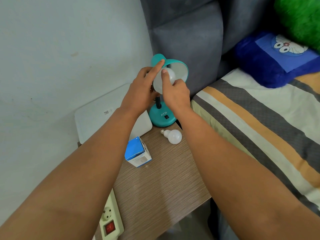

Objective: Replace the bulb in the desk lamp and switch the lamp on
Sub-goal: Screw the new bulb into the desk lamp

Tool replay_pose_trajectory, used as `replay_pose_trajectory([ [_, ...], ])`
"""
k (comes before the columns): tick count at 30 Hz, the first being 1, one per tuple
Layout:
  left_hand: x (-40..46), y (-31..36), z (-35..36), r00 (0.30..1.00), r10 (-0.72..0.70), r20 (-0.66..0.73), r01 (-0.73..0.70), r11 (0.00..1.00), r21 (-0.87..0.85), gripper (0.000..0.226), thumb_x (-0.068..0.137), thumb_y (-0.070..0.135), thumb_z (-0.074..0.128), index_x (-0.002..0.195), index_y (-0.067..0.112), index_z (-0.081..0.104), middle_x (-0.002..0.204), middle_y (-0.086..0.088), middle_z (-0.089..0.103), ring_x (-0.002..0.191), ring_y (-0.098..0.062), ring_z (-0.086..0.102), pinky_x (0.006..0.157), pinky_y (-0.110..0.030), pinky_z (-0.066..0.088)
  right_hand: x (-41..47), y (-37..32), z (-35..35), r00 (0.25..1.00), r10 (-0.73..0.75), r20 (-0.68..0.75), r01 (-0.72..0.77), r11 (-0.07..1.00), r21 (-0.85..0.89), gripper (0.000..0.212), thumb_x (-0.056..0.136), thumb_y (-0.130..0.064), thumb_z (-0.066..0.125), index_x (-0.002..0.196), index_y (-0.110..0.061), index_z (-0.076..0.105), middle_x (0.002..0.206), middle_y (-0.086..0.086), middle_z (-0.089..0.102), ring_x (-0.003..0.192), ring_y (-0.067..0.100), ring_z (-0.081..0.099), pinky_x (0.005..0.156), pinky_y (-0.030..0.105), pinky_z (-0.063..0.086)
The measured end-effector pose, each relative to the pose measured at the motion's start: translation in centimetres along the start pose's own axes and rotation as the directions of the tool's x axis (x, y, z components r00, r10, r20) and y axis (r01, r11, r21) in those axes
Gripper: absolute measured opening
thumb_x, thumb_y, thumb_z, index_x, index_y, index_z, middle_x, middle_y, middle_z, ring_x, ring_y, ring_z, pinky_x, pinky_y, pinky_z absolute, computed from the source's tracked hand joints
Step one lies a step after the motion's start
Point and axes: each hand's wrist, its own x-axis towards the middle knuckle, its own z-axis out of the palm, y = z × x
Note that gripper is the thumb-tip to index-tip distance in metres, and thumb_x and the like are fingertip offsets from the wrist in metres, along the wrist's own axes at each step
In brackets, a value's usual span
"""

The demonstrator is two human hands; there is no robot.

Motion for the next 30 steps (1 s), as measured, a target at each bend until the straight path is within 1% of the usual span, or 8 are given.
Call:
replay_pose_trajectory([
  [5,-0.1,0.1,0.0,1.0,0.019,0.002,-0.019,1.0,-0.002,0.077,0.094,0.015,0.068,0.158,0.03,0.027,0.143,-0.01,0.045,0.124,-0.02,0.055,0.103,-0.036,0.052,-0.4,0.1,0.4,0.998,-0.031,-0.055,0.036,0.995,0.089,0.053,0.1,-0.05,0.041,0.142,-0.02,0.027,0.13,0.011,0.054,0.107,0.023,0.059,0.088,0.037,0.053],
  [7,0.0,0.0,0.1,1.0,0.012,0.005,-0.012,1.0,0.006,0.08,0.092,0.011,0.069,0.157,0.031,0.027,0.143,-0.01,0.046,0.121,-0.02,0.056,0.101,-0.038,0.053,-0.6,0.1,0.5,0.997,-0.068,-0.019,0.07,0.991,0.11,0.049,0.1,-0.047,0.044,0.139,-0.027,0.023,0.126,0.01,0.055,0.099,0.02,0.061,0.078,0.031,0.055],
  [12,0.0,-0.2,0.1,1.0,-0.002,0.011,0.002,1.0,0.013,0.084,0.091,0.006,0.068,0.157,0.036,0.026,0.143,-0.008,0.046,0.12,-0.021,0.055,0.101,-0.041,0.053,-0.5,0.5,0.4,0.99,-0.125,0.065,0.124,0.992,0.024,0.057,0.091,-0.038,0.062,0.134,-0.024,0.028,0.124,0.009,0.055,0.101,0.023,0.061,0.068,0.023,0.047],
  [15,-0.1,-0.1,0.1,1.0,0.009,0.004,-0.009,1.0,0.007,0.082,0.092,0.01,0.07,0.157,0.034,0.026,0.142,-0.009,0.046,0.119,-0.019,0.056,0.099,-0.039,0.054,-0.2,0.3,0.3,0.998,-0.06,0.025,0.059,0.998,0.026,0.055,0.096,-0.055,0.048,0.134,-0.016,0.041,0.124,0.008,0.057,0.102,0.024,0.061,0.076,0.03,0.052],
  [19,-0.1,0.0,0.1,1.0,0.008,0.0,-0.008,1.0,0.012,0.078,0.095,0.019,0.069,0.158,0.034,0.025,0.145,-0.009,0.044,0.124,-0.019,0.054,0.103,-0.035,0.052,0.3,-0.1,0.1,0.998,0.031,0.049,-0.031,0.999,-0.01,0.068,0.099,-0.064,0.027,0.136,-0.012,0.05,0.115,0.003,0.052,0.097,0.019,0.053,0.056,0.019,0.037],
  [24,0.0,-0.1,0.1,1.0,0.025,0.003,-0.025,1.0,-0.005,0.08,0.093,0.012,0.069,0.157,0.033,0.026,0.143,-0.009,0.046,0.121,-0.02,0.056,0.101,-0.039,0.053,-0.1,0.0,0.5,0.998,0.054,0.042,-0.061,0.979,0.193,0.062,0.091,-0.054,0.054,0.14,-0.025,0.03,0.125,0.005,0.054,0.102,0.02,0.059,0.083,0.036,0.056],
  [27,0.0,-0.3,0.1,1.0,0.011,0.012,-0.012,0.999,0.033,0.087,0.09,0.004,0.07,0.158,0.035,0.024,0.143,-0.008,0.045,0.113,-0.017,0.057,0.098,-0.037,0.054,0.0,0.5,0.3,0.998,-0.059,0.006,0.058,0.988,0.143,0.06,0.086,-0.037,0.068,0.132,-0.024,0.031,0.122,0.005,0.054,0.1,0.02,0.061,0.076,0.029,0.056],
  [30,0.0,-0.4,0.1,1.0,0.019,0.004,-0.019,1.0,0.024,0.082,0.093,0.012,0.069,0.158,0.035,0.024,0.143,-0.008,0.046,0.118,-0.017,0.056,0.101,-0.036,0.054,0.2,0.5,0.2,1.0,-0.026,0.003,0.025,0.992,0.122,0.055,0.091,-0.05,0.06,0.132,-0.018,0.041,0.122,0.005,0.057,0.1,0.019,0.06,0.081,0.034,0.057],
])
